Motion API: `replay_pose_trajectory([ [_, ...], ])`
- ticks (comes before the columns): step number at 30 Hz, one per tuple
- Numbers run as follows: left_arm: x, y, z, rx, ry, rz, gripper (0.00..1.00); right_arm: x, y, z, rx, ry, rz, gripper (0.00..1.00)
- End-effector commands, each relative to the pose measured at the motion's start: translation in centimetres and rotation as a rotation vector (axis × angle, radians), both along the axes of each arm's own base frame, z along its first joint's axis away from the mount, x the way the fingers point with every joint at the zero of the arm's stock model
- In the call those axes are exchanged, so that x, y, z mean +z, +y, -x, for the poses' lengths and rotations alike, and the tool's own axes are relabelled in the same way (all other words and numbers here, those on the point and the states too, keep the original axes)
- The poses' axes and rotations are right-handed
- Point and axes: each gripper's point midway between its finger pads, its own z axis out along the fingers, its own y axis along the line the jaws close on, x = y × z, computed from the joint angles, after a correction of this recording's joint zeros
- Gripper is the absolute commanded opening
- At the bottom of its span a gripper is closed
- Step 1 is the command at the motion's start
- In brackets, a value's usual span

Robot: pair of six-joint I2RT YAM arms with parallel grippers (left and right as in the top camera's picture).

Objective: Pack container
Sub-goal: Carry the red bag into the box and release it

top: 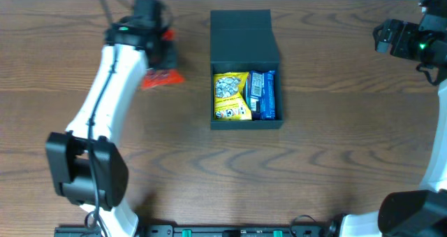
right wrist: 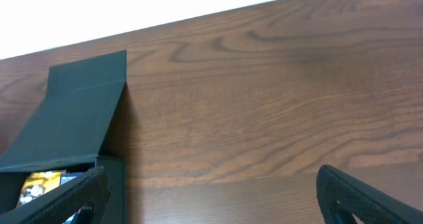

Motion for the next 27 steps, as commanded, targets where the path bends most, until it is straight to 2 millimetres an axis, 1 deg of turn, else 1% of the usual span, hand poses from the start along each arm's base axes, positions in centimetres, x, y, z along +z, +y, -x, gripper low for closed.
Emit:
replay_pose_trajectory([
  [1, 2.2, -6.9, 0.3, -0.146, -0.070, 0.040, 0.27, -0.4, -0.3, 0.2, -0.005, 0.012, -0.009, 0.99],
  [2, 2.6, -9.6, 0.8, -0.197, -0.088, 0.060, 0.26, -0.5, -0.3, 0.2, -0.006, 0.014, -0.010, 0.99],
  [3, 2.7, -11.5, 1.3, -0.223, -0.098, 0.076, 0.25, -0.5, -0.3, 0.2, -0.006, 0.014, -0.010, 0.99],
  [5, 2.8, -16.0, 2.5, -0.294, -0.117, 0.122, 0.19, -0.5, -0.4, 0.2, -0.007, 0.014, -0.011, 0.99],
  [6, 2.6, -18.0, 3.1, -0.322, -0.122, 0.139, 0.18, -0.5, -0.4, 0.2, -0.007, 0.015, -0.010, 0.99],
  [8, 2.0, -21.1, 4.2, -0.364, -0.122, 0.162, 0.18, -0.5, -0.4, 0.2, -0.007, 0.014, -0.010, 0.99],
  [10, 1.0, -23.1, 5.0, -0.397, -0.108, 0.164, 0.18, -0.5, -0.3, 0.2, -0.007, 0.015, -0.011, 0.99],
  [12, -0.5, -24.8, 5.9, -0.417, -0.078, 0.161, 0.20, -0.5, -0.4, 0.2, -0.007, 0.014, -0.010, 0.99],
  [14, -1.8, -25.9, 6.3, -0.417, -0.050, 0.160, 0.22, -0.5, -0.3, 0.3, -0.007, 0.018, -0.012, 0.99],
  [16, -2.8, -26.3, 6.4, -0.400, -0.029, 0.163, 0.22, -0.7, -0.3, 0.4, -0.007, 0.026, -0.015, 0.99],
  [18, -3.6, -26.3, 6.3, -0.362, -0.007, 0.171, 0.21, -0.8, -0.2, 0.6, -0.006, 0.035, -0.018, 0.99],
  [19, -3.8, -26.3, 6.3, -0.355, -0.003, 0.172, 0.23, -0.9, -0.2, 0.7, -0.007, 0.039, -0.019, 0.99],
  [22, -4.8, -25.8, 6.2, -0.283, 0.023, 0.167, 0.23, -1.0, -0.1, 0.9, -0.006, 0.049, -0.023, 0.99],
  [24, -5.2, -25.9, 6.4, -0.272, 0.033, 0.169, 0.28, -1.1, -0.1, 0.9, -0.007, 0.053, -0.025, 0.99],
  [25, -5.2, -26.1, 6.5, -0.277, 0.035, 0.171, 0.34, -1.2, -0.1, 1.0, -0.007, 0.056, -0.026, 0.99],
  [26, -5.3, -26.2, 6.6, -0.282, 0.038, 0.173, 0.48, -1.2, 0.0, 1.0, -0.007, 0.057, -0.026, 0.99],
  [27, -5.3, -26.4, 6.8, -0.287, 0.042, 0.177, 0.74, -1.2, 0.0, 1.1, -0.007, 0.060, -0.027, 0.99],
])
